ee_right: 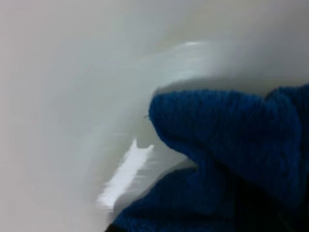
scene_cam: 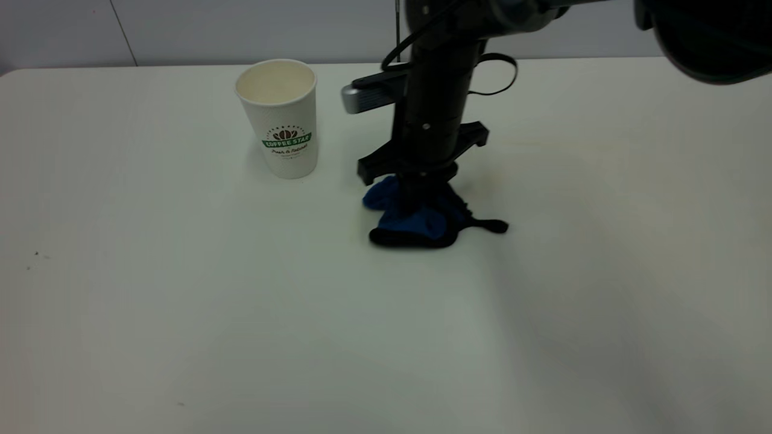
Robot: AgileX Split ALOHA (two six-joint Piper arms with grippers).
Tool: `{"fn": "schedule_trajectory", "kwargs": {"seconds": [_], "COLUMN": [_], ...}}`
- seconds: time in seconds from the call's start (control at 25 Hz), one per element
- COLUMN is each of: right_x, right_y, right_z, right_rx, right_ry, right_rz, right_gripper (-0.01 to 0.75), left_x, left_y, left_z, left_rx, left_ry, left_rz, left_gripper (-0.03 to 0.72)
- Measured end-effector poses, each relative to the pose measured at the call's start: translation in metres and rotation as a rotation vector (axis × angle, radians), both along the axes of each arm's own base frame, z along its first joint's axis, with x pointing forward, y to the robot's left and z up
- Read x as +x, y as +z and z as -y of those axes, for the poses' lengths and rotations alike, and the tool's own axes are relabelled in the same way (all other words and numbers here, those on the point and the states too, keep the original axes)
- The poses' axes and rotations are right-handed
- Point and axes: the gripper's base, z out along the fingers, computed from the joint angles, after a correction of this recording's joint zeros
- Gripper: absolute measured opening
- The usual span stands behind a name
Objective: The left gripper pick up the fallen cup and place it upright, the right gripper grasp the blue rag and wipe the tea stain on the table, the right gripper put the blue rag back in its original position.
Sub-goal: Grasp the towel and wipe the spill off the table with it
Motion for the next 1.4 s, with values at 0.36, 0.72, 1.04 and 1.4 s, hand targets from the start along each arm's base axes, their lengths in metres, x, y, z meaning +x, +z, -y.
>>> {"fn": "schedule_trajectory", "kwargs": {"seconds": [0.36,0.72,1.04,1.4], "right_x": [-0.006,0.046,0.063,0.061], "right_y": [0.002,0.004,0.006,0.005], "right_z": [-0.034,0.065,0.175,0.233], "right_rx": [0.079,-0.017,-0.11,-0.104], "right_ry": [-0.015,-0.22,-0.395,-0.501], "right_rz": [0.12,0.168,0.017,-0.089], "right_gripper": [0.104,0.104,0.104,0.159], "left_x": [0.0,0.0,0.0,0.0], "left_y": [0.0,0.0,0.0,0.0], "left_z": [0.0,0.0,0.0,0.0], "left_rx": [0.0,0.0,0.0,0.0], "left_ry": [0.0,0.0,0.0,0.0], "left_rz": [0.0,0.0,0.0,0.0], "left_gripper": [0.348,0.348,0.348,0.348]}}
